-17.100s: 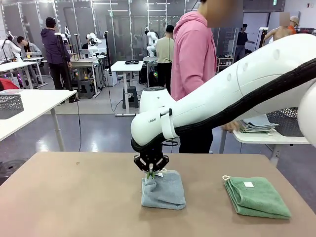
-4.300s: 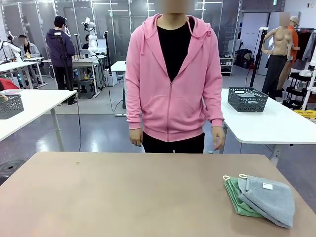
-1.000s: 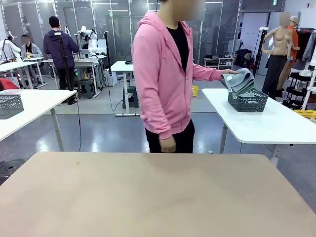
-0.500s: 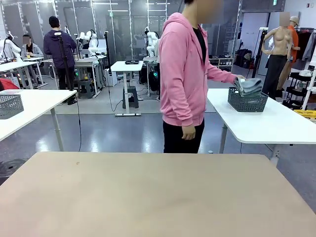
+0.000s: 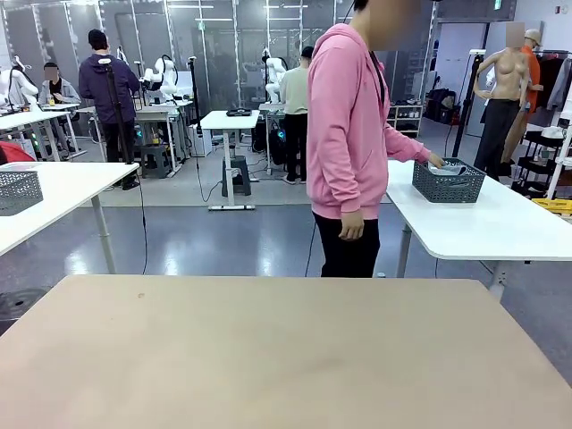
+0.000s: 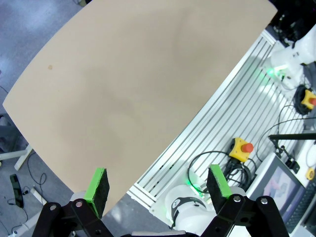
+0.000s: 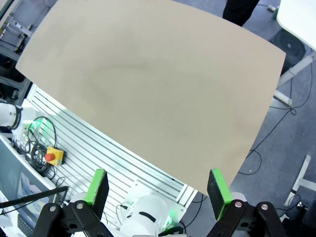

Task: Fold the towels and place them in the basket.
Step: Stack the folded Towel with hook on the right side of the table.

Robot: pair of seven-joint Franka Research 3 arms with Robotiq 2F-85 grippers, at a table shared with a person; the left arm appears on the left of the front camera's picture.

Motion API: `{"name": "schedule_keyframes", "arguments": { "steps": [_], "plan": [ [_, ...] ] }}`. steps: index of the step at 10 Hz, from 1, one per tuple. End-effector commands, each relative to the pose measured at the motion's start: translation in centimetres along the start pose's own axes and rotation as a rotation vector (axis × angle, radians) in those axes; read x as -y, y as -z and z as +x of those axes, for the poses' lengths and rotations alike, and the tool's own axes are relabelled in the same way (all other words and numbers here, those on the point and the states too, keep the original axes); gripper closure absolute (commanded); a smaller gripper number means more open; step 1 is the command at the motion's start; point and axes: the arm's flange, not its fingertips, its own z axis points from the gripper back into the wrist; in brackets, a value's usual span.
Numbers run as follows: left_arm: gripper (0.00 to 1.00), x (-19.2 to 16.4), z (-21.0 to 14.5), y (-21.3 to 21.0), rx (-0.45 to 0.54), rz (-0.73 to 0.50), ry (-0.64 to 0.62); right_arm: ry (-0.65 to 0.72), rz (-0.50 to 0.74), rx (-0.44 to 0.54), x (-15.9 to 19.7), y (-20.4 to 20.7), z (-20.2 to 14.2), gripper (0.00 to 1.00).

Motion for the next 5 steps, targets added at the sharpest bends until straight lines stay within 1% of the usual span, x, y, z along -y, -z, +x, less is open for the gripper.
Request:
{"name": "schedule_keyframes", "arguments": {
  "steps": [1, 5],
  "plan": [
    [0.00, 0.12, 0.01, 0.08, -0.001, 0.003, 0.004, -0.004, -0.004, -0.011, -0.01, -0.12, -0.05, 0.00],
    [0.00, 0.12, 0.01, 0.08, -0.001, 0.003, 0.004, -0.004, -0.004, -0.011, -0.01, -0.12, -0.05, 0.00]
  ]
}}
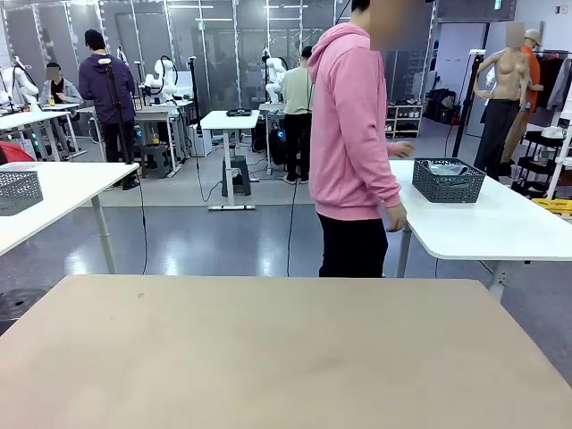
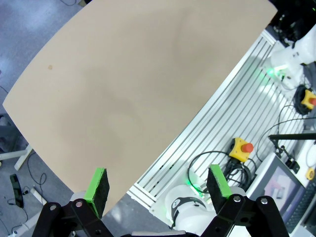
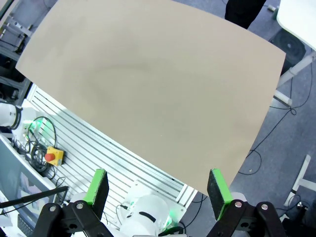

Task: Fold the towels and place them in the basket.
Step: Stack the folded Towel with hook on the right side of the table.

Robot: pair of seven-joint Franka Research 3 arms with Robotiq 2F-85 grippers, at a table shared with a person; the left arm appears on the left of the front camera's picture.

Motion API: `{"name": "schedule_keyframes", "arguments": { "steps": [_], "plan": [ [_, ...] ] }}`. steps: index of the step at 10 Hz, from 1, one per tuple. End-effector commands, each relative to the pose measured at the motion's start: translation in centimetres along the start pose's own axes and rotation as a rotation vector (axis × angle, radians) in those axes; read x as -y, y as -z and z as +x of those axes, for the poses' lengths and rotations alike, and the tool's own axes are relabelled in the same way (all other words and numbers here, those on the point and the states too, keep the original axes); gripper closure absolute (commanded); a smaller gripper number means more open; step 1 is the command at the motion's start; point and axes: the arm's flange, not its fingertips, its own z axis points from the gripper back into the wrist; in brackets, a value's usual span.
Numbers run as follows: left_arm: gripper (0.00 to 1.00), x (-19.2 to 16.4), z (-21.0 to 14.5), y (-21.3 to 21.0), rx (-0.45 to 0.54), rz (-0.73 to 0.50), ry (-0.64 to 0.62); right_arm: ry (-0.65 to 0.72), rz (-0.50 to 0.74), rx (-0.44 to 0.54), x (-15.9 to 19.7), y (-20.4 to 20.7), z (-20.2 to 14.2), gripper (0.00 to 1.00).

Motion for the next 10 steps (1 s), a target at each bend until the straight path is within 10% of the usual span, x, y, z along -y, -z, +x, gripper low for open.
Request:
{"name": "schedule_keyframes", "arguments": {
  "steps": [1, 10],
  "plan": [
    [0.00, 0.12, 0.01, 0.08, -0.001, 0.003, 0.004, -0.004, -0.004, -0.011, -0.01, -0.12, -0.05, 0.00],
    [0.00, 0.12, 0.01, 0.08, -0.001, 0.003, 0.004, -0.004, -0.004, -0.011, -0.01, -0.12, -0.05, 0.00]
  ]
}}
